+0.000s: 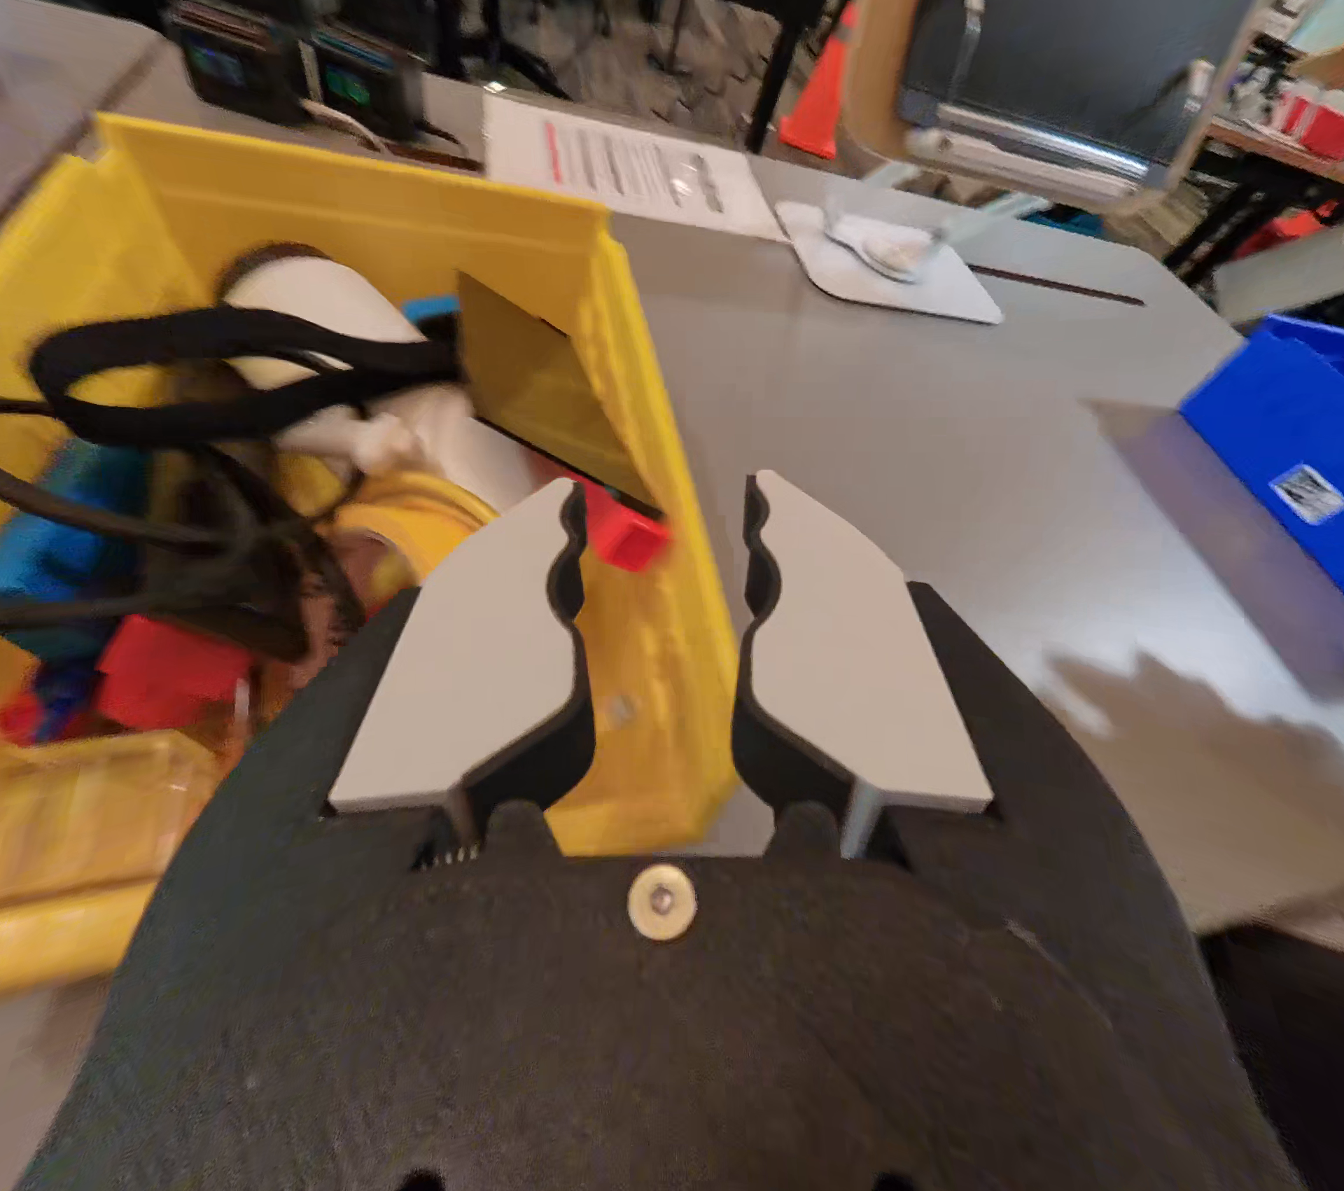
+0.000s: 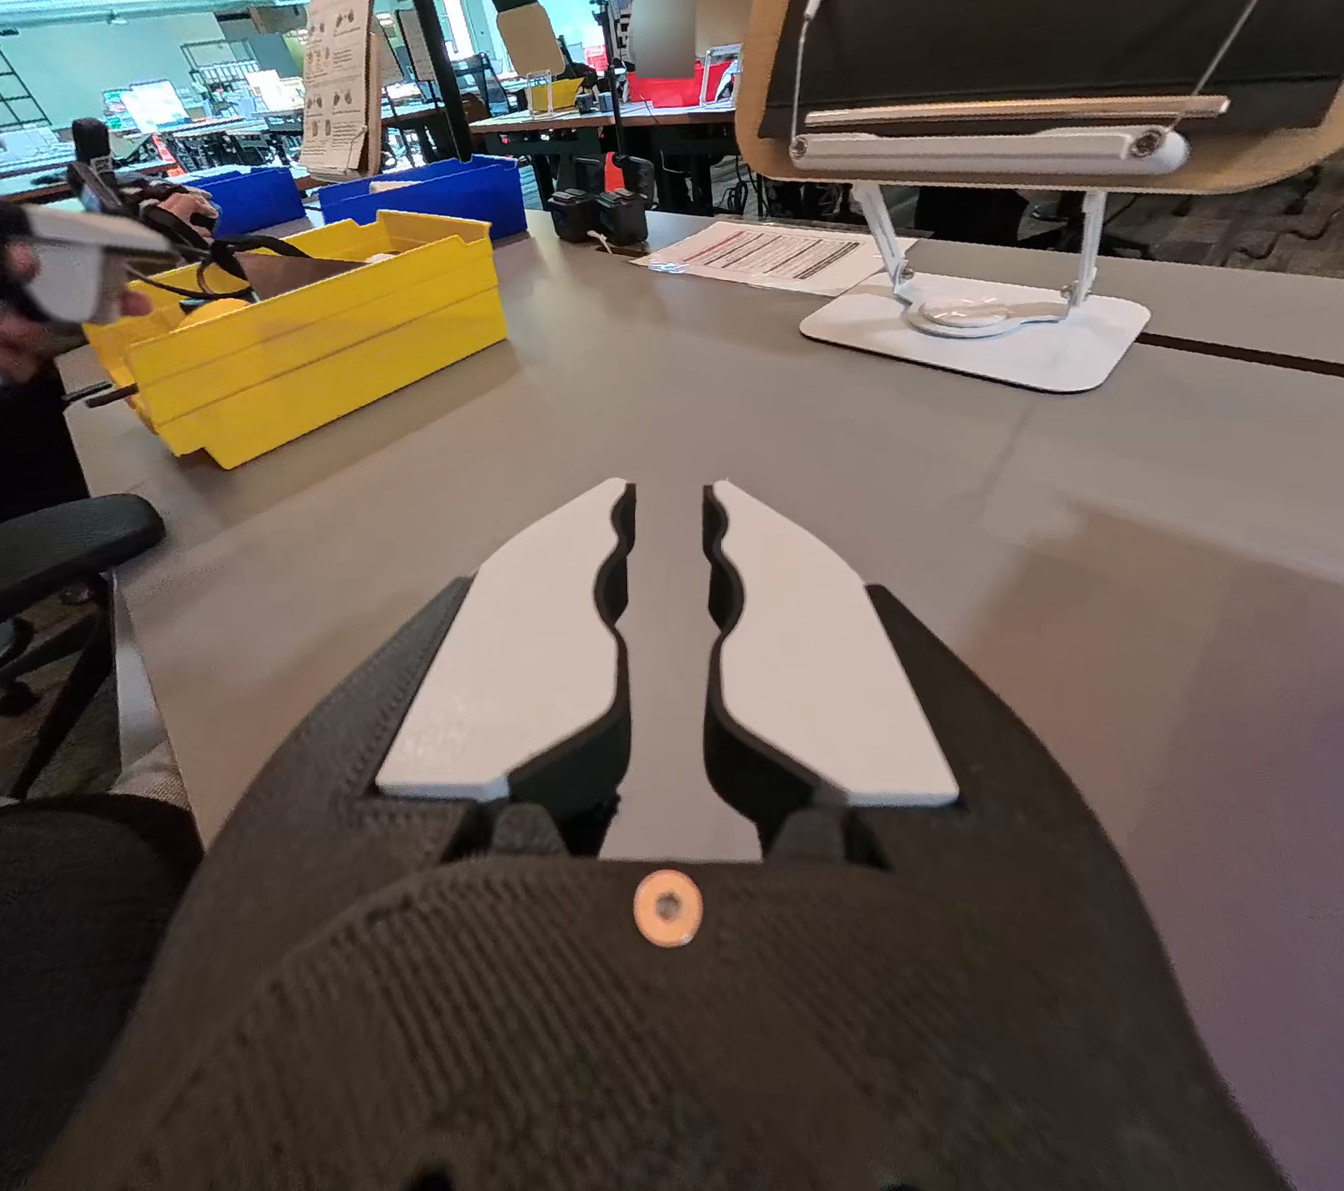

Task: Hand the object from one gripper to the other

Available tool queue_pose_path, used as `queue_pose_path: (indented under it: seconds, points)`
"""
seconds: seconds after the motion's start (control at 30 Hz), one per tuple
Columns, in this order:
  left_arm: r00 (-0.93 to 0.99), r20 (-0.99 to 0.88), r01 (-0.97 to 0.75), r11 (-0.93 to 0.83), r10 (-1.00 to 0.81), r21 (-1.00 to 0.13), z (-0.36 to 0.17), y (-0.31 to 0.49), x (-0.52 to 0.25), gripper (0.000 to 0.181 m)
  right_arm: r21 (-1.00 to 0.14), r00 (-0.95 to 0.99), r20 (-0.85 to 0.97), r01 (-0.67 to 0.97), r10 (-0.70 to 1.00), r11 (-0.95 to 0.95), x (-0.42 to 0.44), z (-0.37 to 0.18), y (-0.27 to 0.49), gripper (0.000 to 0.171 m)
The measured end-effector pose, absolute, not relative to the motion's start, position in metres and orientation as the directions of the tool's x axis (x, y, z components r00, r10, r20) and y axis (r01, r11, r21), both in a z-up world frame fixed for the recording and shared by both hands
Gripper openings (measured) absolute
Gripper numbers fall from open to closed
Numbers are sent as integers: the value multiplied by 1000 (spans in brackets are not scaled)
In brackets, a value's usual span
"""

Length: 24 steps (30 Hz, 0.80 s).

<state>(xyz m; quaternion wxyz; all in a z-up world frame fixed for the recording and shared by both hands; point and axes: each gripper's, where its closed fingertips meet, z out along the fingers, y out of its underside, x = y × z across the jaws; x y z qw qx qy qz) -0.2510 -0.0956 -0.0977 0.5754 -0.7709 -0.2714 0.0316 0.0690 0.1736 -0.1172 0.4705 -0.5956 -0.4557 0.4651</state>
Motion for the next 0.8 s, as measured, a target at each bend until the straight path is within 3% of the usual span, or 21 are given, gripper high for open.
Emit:
queue_pose_path:
  seconds: [0.17, 0.37, 0.47, 0.5, 0.57, 0.63, 0.8]
  points:
    - [803, 450, 554, -209, 390, -806, -115, -71, -288, 43, -992, 146, -75, 90, 987, -88, 70, -109, 165, 16]
    - [830, 187, 411, -350, 526, -842, -128, -50, -312, 44, -999, 152, 0, 34, 988, -5, 73, -95, 160, 10]
    - [857, 129, 367, -415, 498, -833, -133, -43, -304, 30, -998, 145, 29, 60, 989, 21, 71, -99, 157, 10]
    - [870, 135, 349, -400, 474, -848, -126, -41, -299, 16, -997, 143, 37, 65, 989, 28, 71, -100, 156, 10]
    - [874, 79, 287, -379, 479, -880, -113, -42, -297, 5, -997, 137, 51, 72, 989, 41, 70, -101, 154, 10]
    - [855, 6, 208, -332, 519, -920, -89, -50, -303, 3, -995, 135, 65, 78, 989, 55, 69, -101, 153, 10]
    - [878, 133, 159, -17, 459, -987, -4, -71, -288, 3, -993, 131, 86, 91, 988, 74, 67, -104, 151, 9]
